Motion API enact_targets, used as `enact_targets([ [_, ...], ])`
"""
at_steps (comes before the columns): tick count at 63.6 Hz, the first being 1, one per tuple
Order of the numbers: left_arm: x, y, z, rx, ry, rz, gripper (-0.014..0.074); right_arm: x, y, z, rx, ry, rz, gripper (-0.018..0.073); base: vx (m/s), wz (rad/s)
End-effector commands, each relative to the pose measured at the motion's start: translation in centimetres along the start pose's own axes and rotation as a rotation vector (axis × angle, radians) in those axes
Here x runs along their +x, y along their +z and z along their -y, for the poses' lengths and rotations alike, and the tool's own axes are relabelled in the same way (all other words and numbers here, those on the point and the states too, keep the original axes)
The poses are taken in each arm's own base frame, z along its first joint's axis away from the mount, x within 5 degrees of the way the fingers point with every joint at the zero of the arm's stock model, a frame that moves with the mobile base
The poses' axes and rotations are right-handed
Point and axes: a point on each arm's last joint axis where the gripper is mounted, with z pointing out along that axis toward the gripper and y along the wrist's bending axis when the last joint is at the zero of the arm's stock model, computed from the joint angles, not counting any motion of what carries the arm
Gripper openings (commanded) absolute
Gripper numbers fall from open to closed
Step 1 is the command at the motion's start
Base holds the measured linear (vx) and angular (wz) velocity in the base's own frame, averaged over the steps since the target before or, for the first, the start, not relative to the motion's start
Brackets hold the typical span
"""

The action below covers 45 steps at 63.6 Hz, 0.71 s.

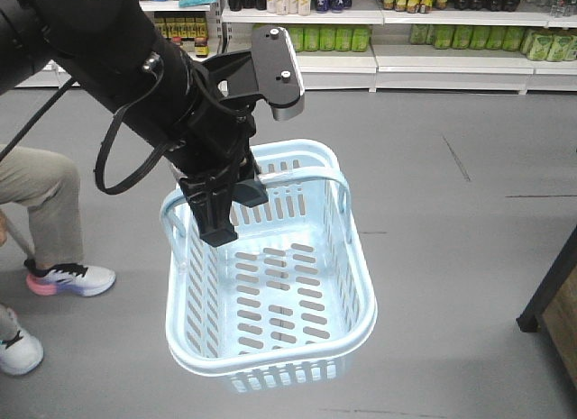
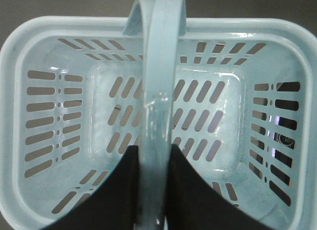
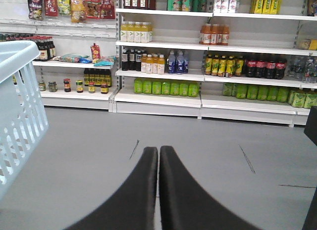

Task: Pick three apples into basket with both arms
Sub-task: 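Drive the base across the aisle carrying the basket in the left gripper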

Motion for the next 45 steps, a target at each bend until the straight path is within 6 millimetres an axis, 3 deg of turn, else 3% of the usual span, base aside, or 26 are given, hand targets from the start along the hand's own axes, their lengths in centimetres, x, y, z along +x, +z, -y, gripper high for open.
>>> enact_targets([
  [1,-0.74,-2.91,0.43,-0.054,-0.002,0.095,-0.0006,-0.58,-0.10,0.00,0.001,-0.005,0.081,-0.0009,0.33,-0.07],
  [45,-0.74,-2.91,0.43,-0.054,-0.002,0.095,-0.0006,-0.58,-0.10,0.00,0.001,-0.005,0.081,-0.0009,0.30,-0.25],
])
